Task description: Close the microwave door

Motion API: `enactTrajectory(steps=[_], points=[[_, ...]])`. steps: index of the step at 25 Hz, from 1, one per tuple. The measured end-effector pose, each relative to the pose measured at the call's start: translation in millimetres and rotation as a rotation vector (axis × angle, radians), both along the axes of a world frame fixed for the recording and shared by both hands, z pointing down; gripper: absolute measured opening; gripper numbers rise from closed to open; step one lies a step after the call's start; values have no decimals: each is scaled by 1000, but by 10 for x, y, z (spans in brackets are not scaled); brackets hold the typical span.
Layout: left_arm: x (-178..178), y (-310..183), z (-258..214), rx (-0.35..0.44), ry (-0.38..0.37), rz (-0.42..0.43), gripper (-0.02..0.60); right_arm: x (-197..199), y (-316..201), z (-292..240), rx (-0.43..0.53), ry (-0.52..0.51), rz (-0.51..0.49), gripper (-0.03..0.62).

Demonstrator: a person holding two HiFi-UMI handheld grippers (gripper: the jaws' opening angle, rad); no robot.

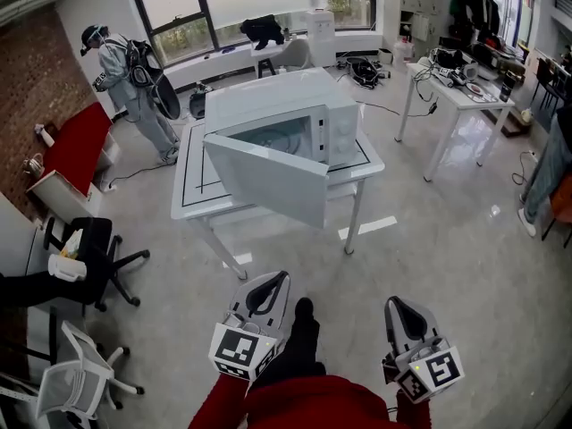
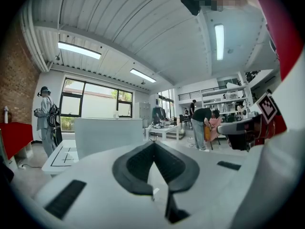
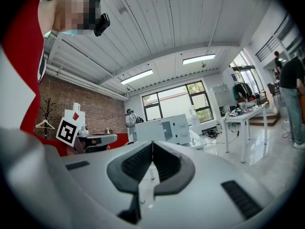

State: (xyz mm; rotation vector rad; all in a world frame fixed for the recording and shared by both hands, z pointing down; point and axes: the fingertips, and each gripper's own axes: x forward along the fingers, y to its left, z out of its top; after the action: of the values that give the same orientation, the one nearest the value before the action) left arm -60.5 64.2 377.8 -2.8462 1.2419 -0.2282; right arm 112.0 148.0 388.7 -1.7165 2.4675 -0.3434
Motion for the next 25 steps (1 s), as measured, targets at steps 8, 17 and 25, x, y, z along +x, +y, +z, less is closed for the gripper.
enactTrajectory(steps=[8, 17, 25], points=[[15, -230, 19, -13, 55, 14, 11, 37, -154, 101, -24, 21, 7, 13], [43, -747, 61, -9, 72, 7, 11, 201, -537, 169, -46, 32, 53, 14], [144, -1240, 165, -56, 63, 27, 12, 242, -1066, 170, -68, 40, 69, 13]])
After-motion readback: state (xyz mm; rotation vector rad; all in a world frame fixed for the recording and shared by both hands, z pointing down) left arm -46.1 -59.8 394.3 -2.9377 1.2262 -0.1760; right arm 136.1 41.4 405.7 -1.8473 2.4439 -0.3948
